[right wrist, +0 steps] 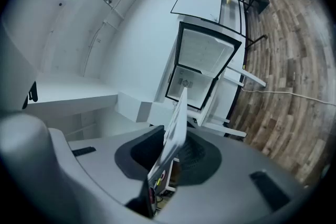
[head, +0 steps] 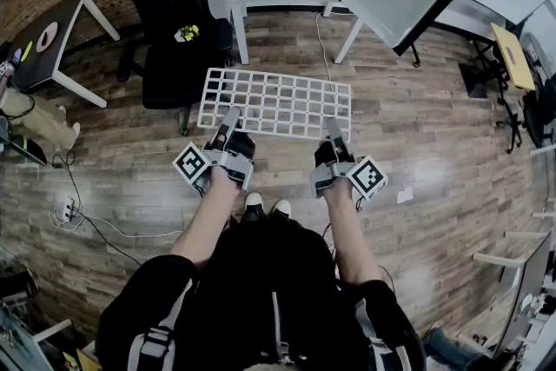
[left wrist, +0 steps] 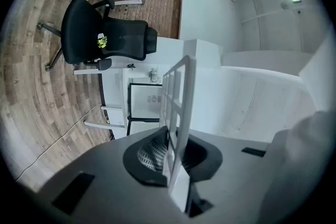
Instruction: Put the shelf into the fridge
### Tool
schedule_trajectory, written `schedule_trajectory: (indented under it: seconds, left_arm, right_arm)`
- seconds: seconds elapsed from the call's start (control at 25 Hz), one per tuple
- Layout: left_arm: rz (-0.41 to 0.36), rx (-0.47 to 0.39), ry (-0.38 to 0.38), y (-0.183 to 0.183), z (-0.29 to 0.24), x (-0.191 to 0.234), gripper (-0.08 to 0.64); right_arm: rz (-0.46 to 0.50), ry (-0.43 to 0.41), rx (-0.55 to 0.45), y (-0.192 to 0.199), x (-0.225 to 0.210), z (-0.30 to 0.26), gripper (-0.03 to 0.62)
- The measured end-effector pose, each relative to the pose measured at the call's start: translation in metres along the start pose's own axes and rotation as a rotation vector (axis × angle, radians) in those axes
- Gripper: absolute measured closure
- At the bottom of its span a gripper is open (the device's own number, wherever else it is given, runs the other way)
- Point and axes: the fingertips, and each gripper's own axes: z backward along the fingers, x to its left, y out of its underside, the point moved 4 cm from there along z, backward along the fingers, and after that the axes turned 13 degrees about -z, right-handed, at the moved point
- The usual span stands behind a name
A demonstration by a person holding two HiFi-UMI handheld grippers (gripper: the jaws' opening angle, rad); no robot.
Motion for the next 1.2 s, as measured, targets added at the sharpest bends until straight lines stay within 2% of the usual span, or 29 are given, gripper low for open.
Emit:
schedule_trajectory:
  seconds: [0.2,0.72,0.88,1.0,1.2]
  left_arm:
    - [0.028,0.000,-0.010,0.002,-0.004,0.005,0.520]
    - [0.000,0.007,-0.002,0.011,-0.030,0.007,0.520]
    - [-0.002,-0.006,-0.006,0.019,-0.032,0.009,0.520]
    - [-0.009,-0.019,-0.013,0.022,-0.033,0.014,0.518]
    - [-0.005,-0.034,-0.012,0.024,-0.042,0.016,0.518]
  right_arm:
    - [0.030,-0.020,-0.003,-0.002,0.005,-0.004,0.514]
    - [0.021,-0.001,0.006,-0.029,-0.009,-0.017,0.514]
    - [-0.004,-0.021,0.021,-0.035,-0.013,-0.019,0.514]
    - [-0.007,-0.002,0.033,-0.040,-0.019,-0.018,0.514]
    - [0.004,-0.017,0.049,-0.048,-0.020,-0.029,0.514]
